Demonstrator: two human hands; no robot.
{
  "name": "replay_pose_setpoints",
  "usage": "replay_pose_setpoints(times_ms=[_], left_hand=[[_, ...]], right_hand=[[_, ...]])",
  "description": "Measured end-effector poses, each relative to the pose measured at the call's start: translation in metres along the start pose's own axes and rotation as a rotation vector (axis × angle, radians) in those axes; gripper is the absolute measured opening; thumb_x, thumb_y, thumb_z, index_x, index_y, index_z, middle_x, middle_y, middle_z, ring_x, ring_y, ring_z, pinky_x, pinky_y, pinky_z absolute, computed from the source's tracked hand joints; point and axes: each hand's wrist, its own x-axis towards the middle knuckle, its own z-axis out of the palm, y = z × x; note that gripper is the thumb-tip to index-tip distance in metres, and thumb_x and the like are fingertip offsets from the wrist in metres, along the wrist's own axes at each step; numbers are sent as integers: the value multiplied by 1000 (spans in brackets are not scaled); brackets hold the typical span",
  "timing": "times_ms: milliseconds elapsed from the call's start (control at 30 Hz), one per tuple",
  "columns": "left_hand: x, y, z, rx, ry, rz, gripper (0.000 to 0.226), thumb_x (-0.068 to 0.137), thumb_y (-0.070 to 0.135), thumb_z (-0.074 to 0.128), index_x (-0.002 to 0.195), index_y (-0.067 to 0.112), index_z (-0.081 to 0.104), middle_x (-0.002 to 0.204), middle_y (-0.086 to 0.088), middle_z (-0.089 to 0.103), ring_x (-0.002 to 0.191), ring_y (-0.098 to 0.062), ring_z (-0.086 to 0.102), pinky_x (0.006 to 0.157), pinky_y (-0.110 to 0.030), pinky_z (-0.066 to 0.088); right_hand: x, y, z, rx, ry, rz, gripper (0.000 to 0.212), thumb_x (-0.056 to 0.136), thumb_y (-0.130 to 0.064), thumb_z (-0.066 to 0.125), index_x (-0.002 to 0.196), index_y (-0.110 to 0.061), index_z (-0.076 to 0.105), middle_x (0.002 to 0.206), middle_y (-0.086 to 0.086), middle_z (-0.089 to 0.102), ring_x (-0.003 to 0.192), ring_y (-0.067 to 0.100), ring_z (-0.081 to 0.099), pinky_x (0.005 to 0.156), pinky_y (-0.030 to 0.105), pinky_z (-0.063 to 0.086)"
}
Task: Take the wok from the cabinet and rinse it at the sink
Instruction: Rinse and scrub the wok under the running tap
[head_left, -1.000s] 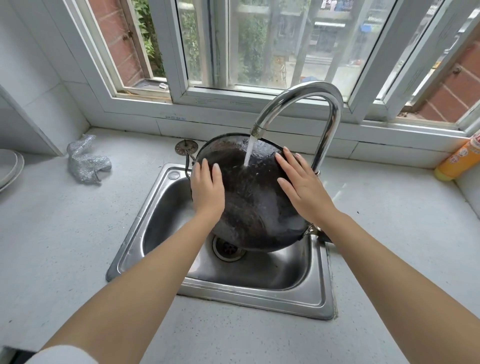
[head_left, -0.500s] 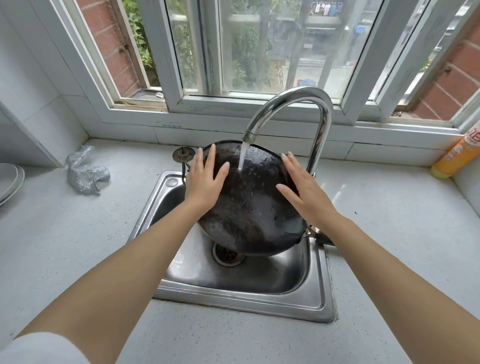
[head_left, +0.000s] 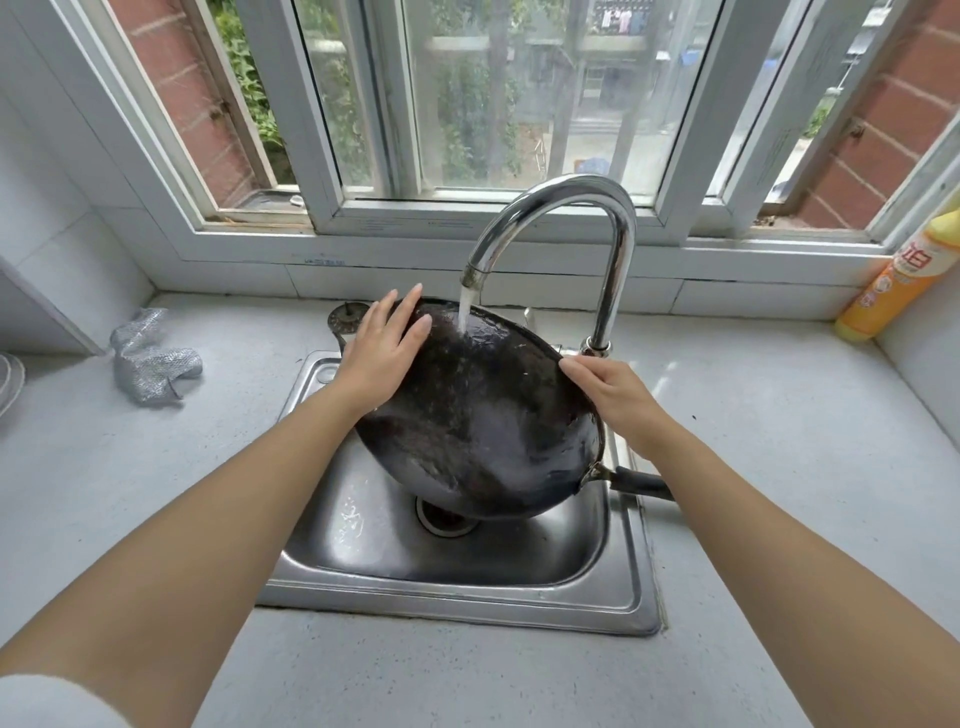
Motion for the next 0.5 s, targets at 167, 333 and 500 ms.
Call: replay_pose_setpoints(times_ms=[167,333,500], left_hand=[[0,3,-3,1,-11,-6,53,98,51,22,149,38,13,159,1,10,147,-21,4,117,-51,9],[-2,-3,-7,-50,40,30,51,99,46,27,148,34,20,155,-2,21,143,-23,14,117,-45,14],[0,1,-17,-114,106,-12,47,100,42,31,146,31,30,148,-7,28,139,-27,20,114,-42,15]], right_hand=[[-1,-5,2,96,8,21,25,97,-25,50,96,-14,72,92,5,66,87,13,60,87,29,48],[-1,-13,5,140,12,10,24,97,-25,51,90,-23,73,88,-2,71,85,11,64,81,24,51],[7,-33,4,148,1,-23,22,97,-24,51,97,-19,72,87,-2,71,81,10,65,74,20,51]])
